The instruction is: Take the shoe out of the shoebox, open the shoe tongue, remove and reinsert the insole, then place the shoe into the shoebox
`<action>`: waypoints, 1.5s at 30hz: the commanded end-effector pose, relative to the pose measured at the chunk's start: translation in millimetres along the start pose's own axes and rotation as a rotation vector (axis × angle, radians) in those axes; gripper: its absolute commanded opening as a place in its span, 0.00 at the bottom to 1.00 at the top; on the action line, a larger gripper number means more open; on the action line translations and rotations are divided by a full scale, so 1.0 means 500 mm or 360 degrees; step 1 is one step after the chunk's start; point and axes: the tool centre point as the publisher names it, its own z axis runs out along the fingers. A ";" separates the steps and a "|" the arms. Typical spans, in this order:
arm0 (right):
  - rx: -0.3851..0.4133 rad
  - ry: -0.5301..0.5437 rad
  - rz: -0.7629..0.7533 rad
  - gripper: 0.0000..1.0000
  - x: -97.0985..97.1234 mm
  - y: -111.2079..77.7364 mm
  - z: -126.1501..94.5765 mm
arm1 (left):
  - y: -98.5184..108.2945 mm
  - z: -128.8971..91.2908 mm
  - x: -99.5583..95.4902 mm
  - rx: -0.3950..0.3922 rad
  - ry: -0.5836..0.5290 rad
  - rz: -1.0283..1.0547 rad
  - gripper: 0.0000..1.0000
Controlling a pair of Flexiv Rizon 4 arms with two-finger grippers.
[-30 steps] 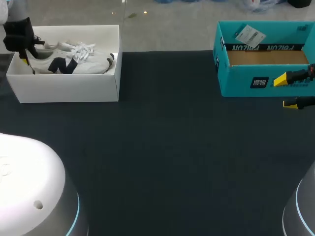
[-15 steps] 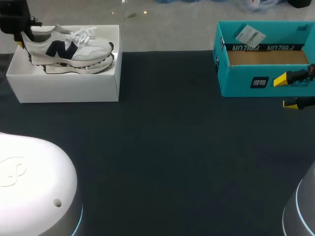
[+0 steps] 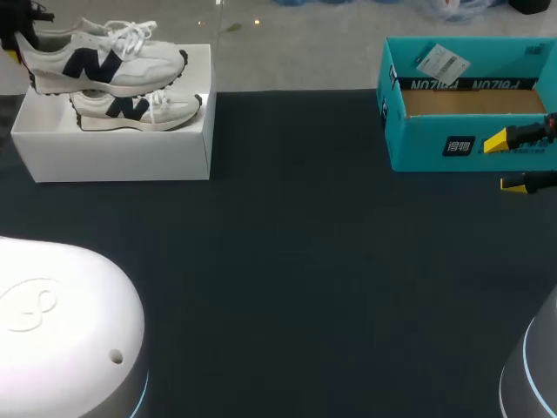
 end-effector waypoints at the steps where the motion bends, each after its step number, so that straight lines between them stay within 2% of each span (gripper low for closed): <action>1: 0.0000 -0.0004 0.0001 1.00 0.000 0.000 0.001 | 0.006 -0.010 0.002 0.0016 0.0036 0.0004 0.00; 28: 0.0000 -0.0004 0.0001 1.00 0.000 0.000 0.001 | 0.006 -0.010 0.002 0.0016 0.0036 0.0004 0.00; 32: 0.0000 -0.0004 0.0001 1.00 0.000 0.000 0.001 | -0.027 -0.040 -0.045 0.0009 0.0148 -0.0001 0.00; 36: 0.0000 -0.0004 0.0001 1.00 0.000 0.000 0.001 | -0.073 -0.072 -0.085 -0.0023 0.0173 -0.0072 0.00; 41: 0.0000 -0.0004 0.0001 1.00 0.000 0.000 0.001 | -0.138 -0.099 -0.124 -0.0094 0.0117 -0.0166 0.00; 45: 0.0000 -0.0004 0.0001 1.00 0.000 0.000 0.001 | -0.181 -0.111 -0.160 -0.0100 0.0091 -0.0171 0.00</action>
